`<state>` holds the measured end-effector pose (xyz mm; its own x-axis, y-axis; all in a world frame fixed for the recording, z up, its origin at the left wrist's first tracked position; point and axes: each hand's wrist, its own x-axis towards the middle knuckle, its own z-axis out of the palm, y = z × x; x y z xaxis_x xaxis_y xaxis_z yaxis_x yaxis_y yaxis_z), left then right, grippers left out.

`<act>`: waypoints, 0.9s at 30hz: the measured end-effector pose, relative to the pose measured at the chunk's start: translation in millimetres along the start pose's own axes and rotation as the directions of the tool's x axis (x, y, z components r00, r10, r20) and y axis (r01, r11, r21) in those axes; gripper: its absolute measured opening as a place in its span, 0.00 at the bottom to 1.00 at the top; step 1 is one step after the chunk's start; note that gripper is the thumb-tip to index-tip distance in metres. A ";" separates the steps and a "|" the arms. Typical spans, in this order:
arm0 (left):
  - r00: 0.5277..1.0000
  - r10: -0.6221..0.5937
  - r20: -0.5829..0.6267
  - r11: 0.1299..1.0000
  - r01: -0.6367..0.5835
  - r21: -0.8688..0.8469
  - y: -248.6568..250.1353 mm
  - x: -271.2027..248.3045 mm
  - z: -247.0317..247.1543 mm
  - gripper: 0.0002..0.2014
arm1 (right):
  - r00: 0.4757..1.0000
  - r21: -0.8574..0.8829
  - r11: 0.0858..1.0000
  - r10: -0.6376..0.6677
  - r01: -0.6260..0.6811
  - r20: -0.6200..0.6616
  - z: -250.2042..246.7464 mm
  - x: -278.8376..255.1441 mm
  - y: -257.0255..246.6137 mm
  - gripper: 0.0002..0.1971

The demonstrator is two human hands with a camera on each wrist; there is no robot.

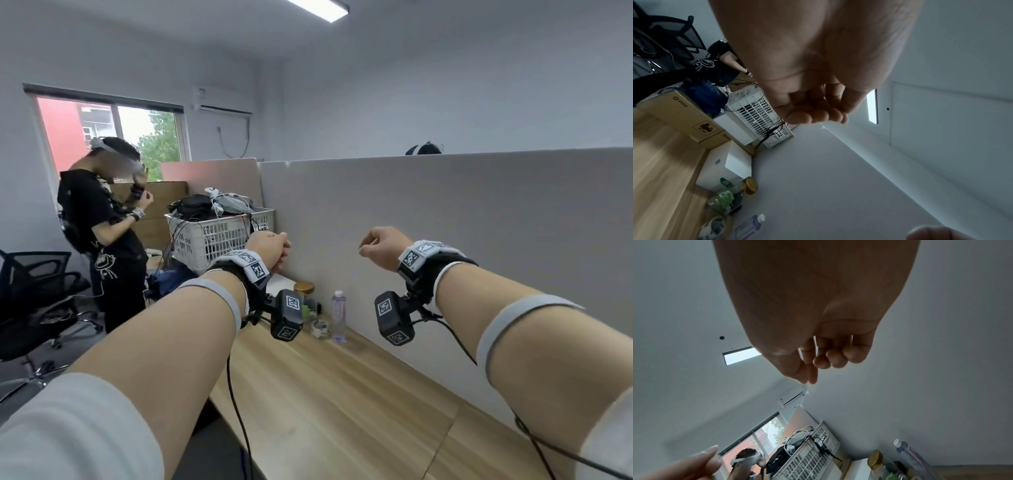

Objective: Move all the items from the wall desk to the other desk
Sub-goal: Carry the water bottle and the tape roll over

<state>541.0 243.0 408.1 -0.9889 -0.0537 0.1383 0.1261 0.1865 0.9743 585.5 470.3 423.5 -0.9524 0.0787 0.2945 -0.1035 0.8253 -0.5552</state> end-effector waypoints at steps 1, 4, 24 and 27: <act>1.000 -0.004 -0.006 1.000 0.004 0.019 -3.5 13.4 -0.9 0.17 | 1.000 -0.021 1.000 0.006 -0.006 -0.011 3.8 10.7 0.8 0.09; 0.999 -0.044 0.001 0.997 0.044 0.062 -14.1 53.2 7.1 0.15 | 0.999 -0.034 0.999 0.038 -0.040 -0.032 17.1 45.6 9.3 0.07; 0.960 -0.175 0.218 0.879 0.052 0.474 -152.2 352.7 80.1 0.15 | 0.931 -0.173 0.924 0.358 -0.341 0.077 174.6 291.6 111.4 0.25; 0.937 -0.183 0.299 0.873 0.015 0.488 -201.0 395.4 94.1 0.16 | 0.892 -0.259 0.875 0.443 -0.409 0.091 210.3 310.6 131.7 0.23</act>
<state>117.3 276.6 250.2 -0.9727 0.2084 -0.1021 0.0569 0.6407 0.7656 215.8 485.8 278.3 -0.9213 0.3850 -0.0545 0.3729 0.8351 -0.4044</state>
